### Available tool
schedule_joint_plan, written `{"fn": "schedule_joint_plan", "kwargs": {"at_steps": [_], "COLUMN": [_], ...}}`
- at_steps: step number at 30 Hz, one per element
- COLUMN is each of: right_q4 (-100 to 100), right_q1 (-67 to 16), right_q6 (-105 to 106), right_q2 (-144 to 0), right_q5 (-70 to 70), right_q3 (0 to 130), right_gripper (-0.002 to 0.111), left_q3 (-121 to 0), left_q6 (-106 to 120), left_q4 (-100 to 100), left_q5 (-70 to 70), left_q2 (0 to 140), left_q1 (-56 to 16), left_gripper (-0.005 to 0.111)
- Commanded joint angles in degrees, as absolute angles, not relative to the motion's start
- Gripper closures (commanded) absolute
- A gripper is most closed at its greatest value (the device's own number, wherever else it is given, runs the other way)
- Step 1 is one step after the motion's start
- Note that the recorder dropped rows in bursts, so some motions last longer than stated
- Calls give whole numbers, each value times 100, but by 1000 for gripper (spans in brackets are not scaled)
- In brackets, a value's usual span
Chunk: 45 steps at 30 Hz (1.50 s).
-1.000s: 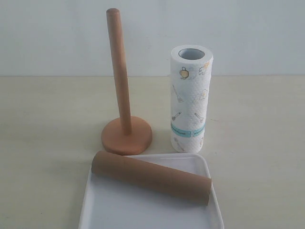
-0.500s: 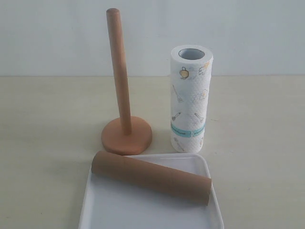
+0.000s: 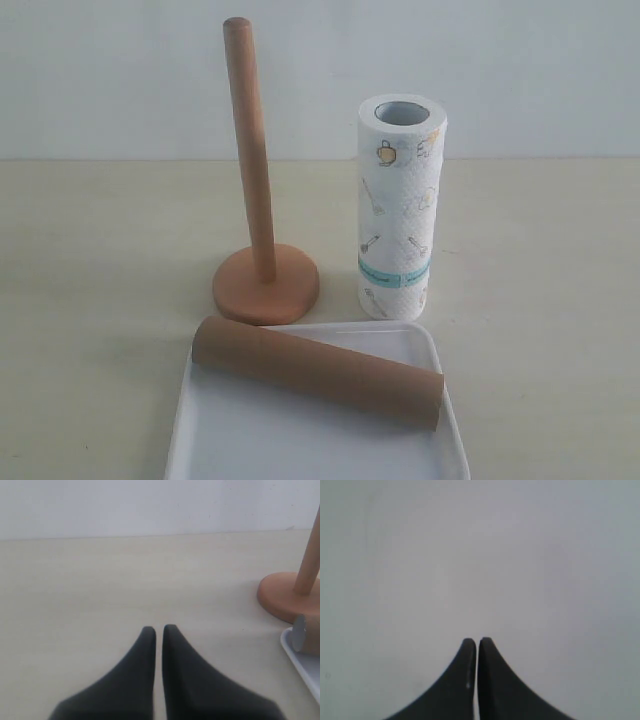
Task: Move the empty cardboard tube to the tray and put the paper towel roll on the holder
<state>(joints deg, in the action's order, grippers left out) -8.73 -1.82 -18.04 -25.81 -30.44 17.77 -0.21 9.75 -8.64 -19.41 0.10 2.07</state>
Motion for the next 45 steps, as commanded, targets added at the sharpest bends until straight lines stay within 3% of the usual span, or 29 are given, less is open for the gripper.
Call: {"fn": "schedule_joint_plan", "kwargs": {"at_steps": [1,11,23,24,27,28,30,36,45], "right_q4": [-2383,-2607,-4760,-4844,-4898,-4916,-5152,-5129,-4001], "right_q1": [-180,-180,-180,-180,-180,-180,-180,-650,-1377], "right_q6": [-2588,-4103,-4091,-4091,-4077,-4077,-4029,-3502,-2354], "right_q2": [-3972,-6597,-7146,-7146,-7146,-7146,-7197,-7567,-8493], "right_q5": [-3047,-3579,-4965,-4965,-4991,-5051,-5346,-5570,-5493], "right_q3": [1853,1853,1867,1867,1867,1867,1867,1963,2417], "right_gripper": [107,107,107,104,69,36,3,11,11], "left_q3": [0,0,0,0,0,0,0,0,0], "left_q6": [1012,1012,1012,1012,1012,1012,1012,1012,1012], "left_q4": [-856,-856,-856,-856,-856,-856,-856,-856,-856], "left_q5": [-1939,-1939,-1939,-1939,-1939,-1939,-1939,-1939,-1939], "left_q2": [0,0,0,0,0,0,0,0,0], "left_q1": [226,226,226,226,226,226,226,226,226], "left_gripper": [103,103,103,103,103,103,103,103,103]}}
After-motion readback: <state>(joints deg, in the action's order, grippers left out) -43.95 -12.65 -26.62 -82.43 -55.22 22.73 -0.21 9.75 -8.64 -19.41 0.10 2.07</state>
